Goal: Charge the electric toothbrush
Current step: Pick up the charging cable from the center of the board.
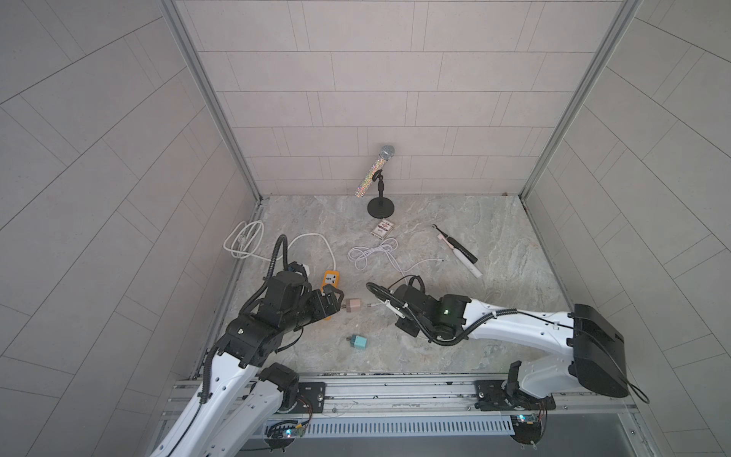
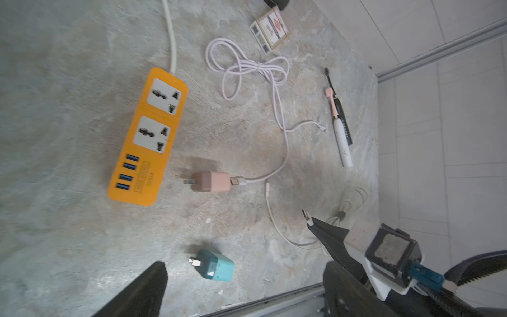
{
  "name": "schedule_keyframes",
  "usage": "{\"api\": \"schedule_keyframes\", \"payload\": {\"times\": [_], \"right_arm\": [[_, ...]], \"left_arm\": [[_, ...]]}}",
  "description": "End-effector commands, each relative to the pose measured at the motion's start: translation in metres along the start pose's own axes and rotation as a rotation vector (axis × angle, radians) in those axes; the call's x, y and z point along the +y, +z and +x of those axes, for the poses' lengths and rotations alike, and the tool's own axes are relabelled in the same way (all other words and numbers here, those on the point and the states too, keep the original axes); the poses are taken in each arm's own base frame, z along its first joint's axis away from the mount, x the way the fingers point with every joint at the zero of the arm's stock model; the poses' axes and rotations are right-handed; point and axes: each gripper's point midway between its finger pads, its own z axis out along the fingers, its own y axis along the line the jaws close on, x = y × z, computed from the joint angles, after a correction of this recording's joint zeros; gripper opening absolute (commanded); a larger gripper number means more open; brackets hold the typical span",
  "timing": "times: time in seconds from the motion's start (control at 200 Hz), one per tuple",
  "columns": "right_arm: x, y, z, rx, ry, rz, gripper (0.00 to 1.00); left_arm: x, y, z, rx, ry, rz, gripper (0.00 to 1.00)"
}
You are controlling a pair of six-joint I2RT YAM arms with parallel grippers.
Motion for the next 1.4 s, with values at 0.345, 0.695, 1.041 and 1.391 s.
{"api": "schedule_keyframes", "payload": {"times": [0.345,0.695,1.041,1.391], "right_arm": [[-0.014,-0.054,-0.041,-0.296,-0.079,0.14,0.0],[-0.016,-0.06,-0.045,-0.324,-0.101,0.167,0.0],[-0.019,-0.062,-0.042,-0.326,-0.11,0.189,0.0],[-0.019,-0.059,-0.045,-0.315,-0.126,0.199,0.0]], "left_arm": [[-0.112,0.059,0.023,0.185,-0.101,0.386,0.77],[-0.136,0.08,0.039,0.238,-0.107,0.437,0.53],[-0.132,0.087,0.033,0.208,-0.126,0.401,0.34],[-0.132,0.086,0.036,0.22,-0.117,0.405,0.24]]}}
